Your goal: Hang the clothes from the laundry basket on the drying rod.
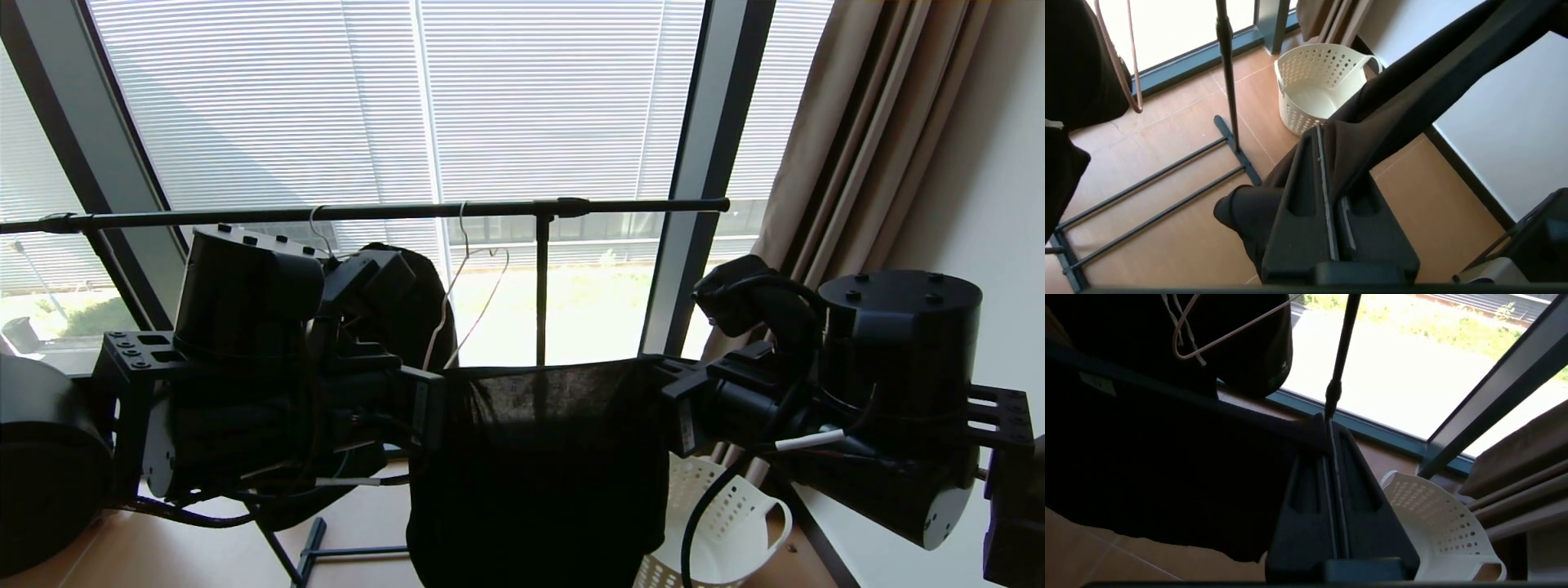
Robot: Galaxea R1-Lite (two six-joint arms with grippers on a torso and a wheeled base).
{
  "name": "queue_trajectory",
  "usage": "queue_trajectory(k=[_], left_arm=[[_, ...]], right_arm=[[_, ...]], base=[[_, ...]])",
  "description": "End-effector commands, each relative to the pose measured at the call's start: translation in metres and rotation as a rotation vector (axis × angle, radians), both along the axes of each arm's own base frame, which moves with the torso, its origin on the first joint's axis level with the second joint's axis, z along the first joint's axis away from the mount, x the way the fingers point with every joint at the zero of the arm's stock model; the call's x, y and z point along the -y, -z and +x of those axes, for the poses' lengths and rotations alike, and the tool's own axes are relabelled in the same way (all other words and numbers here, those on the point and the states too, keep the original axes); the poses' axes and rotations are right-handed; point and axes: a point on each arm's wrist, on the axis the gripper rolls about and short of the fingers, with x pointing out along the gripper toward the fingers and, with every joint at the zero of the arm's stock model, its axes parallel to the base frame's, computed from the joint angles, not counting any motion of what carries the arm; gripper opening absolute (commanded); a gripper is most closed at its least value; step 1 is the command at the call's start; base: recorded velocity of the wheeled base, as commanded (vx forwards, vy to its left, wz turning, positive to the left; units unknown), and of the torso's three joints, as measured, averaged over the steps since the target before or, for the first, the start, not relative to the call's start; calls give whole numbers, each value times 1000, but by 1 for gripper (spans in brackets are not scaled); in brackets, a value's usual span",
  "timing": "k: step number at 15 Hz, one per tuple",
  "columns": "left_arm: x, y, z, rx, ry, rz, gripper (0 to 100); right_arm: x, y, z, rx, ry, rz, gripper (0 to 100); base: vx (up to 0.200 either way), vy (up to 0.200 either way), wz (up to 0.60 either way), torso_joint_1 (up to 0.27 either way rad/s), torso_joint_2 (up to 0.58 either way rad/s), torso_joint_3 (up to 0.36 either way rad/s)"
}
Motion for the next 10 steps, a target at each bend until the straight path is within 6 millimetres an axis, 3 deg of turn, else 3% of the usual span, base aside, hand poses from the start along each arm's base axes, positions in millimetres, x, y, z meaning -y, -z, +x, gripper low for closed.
queue_trajectory(k=[1, 4, 5, 10], left_arm=[[0, 0, 1, -2, -2, 0, 0], [0, 1, 0, -3, 1, 2, 0], [0, 1, 0, -3, 1, 2, 100], [-5, 6, -8, -6, 10, 25, 100]], right_arm=[[-1, 0, 0, 1, -1, 1, 0], [-1, 2, 1, -5, -1, -4, 0], [-1, 2, 1, -5, -1, -4, 0], [-3, 4, 5, 1, 4, 3, 0]], base=[[0, 0, 0, 0, 0, 0], [0, 0, 0, 0, 0, 0], [0, 0, 0, 0, 0, 0], [0, 0, 0, 0, 0, 0]])
